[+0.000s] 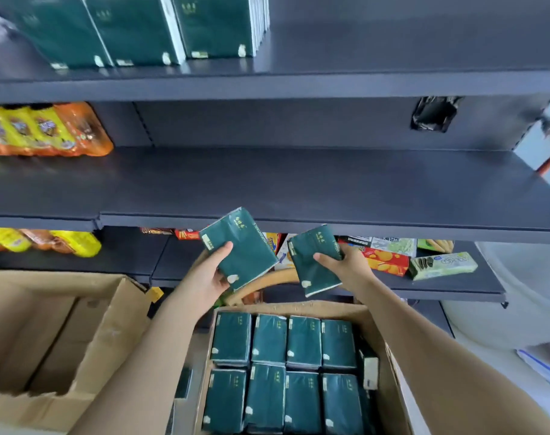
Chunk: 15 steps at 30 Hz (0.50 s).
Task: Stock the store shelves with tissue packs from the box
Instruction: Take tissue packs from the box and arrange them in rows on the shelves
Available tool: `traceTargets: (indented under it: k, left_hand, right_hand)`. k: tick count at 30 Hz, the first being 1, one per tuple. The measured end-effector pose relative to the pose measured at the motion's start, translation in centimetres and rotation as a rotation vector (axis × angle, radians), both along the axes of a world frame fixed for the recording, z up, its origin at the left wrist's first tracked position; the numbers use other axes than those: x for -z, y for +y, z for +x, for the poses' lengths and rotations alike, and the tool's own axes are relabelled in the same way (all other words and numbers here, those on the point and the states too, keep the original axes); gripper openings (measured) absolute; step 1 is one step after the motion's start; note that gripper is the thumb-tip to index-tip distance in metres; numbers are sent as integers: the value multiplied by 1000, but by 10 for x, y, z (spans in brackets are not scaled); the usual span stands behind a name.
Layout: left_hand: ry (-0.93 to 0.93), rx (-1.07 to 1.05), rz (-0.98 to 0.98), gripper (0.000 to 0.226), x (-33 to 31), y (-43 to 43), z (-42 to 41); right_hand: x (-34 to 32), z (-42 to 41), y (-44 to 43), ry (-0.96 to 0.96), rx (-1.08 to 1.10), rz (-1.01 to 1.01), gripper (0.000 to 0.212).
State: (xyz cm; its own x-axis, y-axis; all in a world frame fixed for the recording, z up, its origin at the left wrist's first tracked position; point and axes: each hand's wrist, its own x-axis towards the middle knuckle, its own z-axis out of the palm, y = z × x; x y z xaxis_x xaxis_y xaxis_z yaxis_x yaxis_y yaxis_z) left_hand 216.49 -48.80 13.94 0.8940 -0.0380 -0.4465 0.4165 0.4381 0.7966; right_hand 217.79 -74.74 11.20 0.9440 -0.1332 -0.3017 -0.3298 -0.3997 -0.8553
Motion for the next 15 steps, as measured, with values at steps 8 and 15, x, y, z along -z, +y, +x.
traceTargets:
  k: [8,15]
  left_hand:
    - [-205,-31,-49,26,-80,43,21]
    - [-442,-19,-3,25,-155,96,64]
  right_hand:
    - [-112,28,43,-232,5,17,23]
    - [-207,56,85,-468,96,30,47]
